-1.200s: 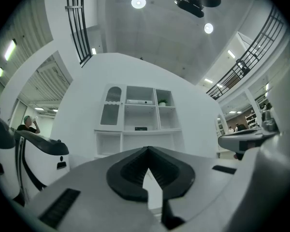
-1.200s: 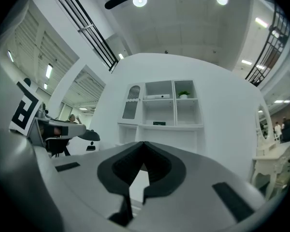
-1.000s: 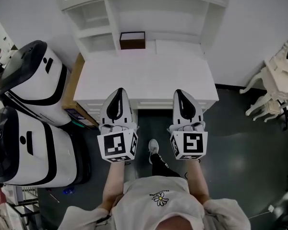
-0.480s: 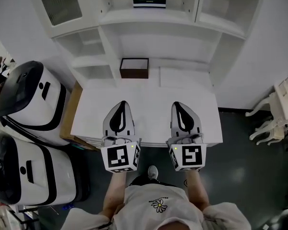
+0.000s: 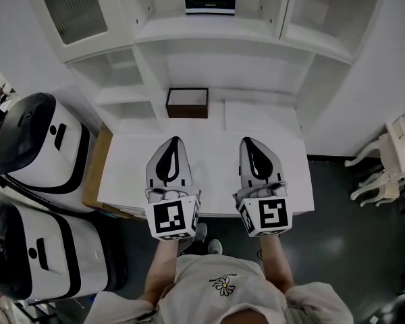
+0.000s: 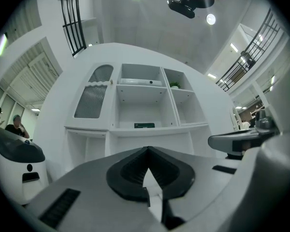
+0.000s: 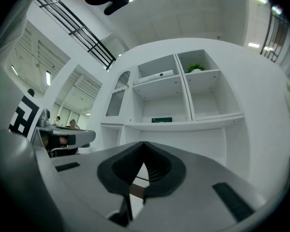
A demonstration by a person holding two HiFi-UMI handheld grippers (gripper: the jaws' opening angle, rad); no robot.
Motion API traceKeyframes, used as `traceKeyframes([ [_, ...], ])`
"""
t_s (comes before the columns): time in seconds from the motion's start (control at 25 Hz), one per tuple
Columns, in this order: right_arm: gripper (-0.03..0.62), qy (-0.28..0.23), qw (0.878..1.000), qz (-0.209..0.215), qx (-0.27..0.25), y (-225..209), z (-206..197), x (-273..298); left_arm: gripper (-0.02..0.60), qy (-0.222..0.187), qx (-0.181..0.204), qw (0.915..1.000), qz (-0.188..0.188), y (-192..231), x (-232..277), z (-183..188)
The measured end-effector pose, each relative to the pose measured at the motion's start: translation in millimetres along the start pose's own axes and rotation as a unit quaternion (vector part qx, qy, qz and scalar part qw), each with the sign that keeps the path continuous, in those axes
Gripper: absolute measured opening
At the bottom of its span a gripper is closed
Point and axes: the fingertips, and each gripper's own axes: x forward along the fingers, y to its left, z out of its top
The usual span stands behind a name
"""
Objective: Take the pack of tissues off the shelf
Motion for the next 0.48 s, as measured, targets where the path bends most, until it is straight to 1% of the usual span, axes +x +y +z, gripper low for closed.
traceKeyframes([
  [0.28,0.003,-0.006,1.000,-0.015,0.012,-7,-2,20,0.000,0.001,0.001,0.9999,-0.013,10,24,-5],
  [0.48,0.003,0.003,0.999,-0.004,0.043,-4,-9,33,0.000,0.008,-0.003,0.9997,-0.021,18,35,-13],
])
